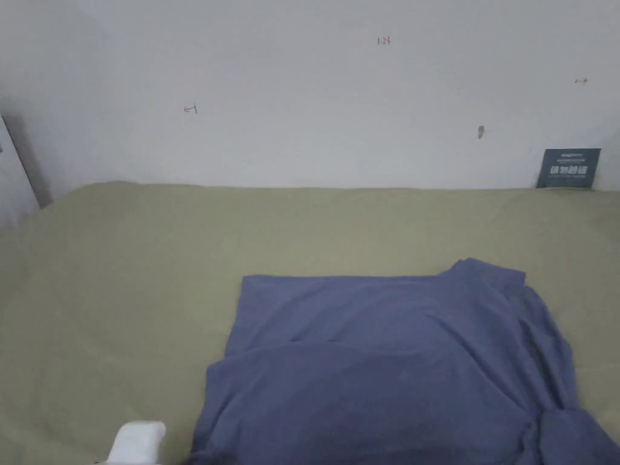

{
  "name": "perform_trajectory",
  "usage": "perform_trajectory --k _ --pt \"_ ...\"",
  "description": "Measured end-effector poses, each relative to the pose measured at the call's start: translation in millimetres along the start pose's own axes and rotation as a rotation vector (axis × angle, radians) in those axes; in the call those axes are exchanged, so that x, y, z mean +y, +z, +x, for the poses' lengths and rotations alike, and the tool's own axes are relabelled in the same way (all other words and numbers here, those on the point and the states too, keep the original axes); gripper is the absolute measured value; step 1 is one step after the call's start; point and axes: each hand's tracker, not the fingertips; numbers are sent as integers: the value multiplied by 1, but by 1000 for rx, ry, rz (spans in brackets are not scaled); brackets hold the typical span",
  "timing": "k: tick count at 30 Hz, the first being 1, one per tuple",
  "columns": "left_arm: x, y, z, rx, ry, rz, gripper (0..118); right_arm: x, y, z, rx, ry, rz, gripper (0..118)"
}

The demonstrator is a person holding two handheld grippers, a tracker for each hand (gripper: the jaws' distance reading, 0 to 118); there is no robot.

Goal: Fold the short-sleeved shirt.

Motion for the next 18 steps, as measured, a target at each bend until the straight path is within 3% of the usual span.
perform_trajectory --k 1,2,3,4,6,7,8,10,11,12,18 --pt "-3 -7 -2 28 3 -4 103 -1 0 2 -4 -3 -6 7" --pt "-5 -13 -4 27 4 1 88 -2 0 1 -9 -4 -10 7" --pt "-5 -15 -2 41 6 16 54 -3 -1 4 -6 -6 -23 7" --pt "-6 -18 -4 42 11 19 29 -3 -3 7 -5 -13 -40 7" --pt "-6 -21 -6 61 13 39 11 -8 -12 17 22 -22 -86 7" --pt "-6 -17 -5 30 16 60 6 -10 -18 21 54 -26 -111 9" --pt "-5 -16 -5 -2 16 77 6 -13 -23 25 73 -29 -126 17" --pt "-4 -13 -3 -2 14 88 5 -19 -38 31 102 -22 -186 84" --pt "-2 -10 -1 -4 10 99 5 -20 -47 34 94 -11 -227 110" --pt "-1 -7 0 -7 7 115 5 -23 -57 34 79 -17 -281 118" --pt "1 -2 -3 -14 15 134 5 -39 -93 37 65 4 -318 113"
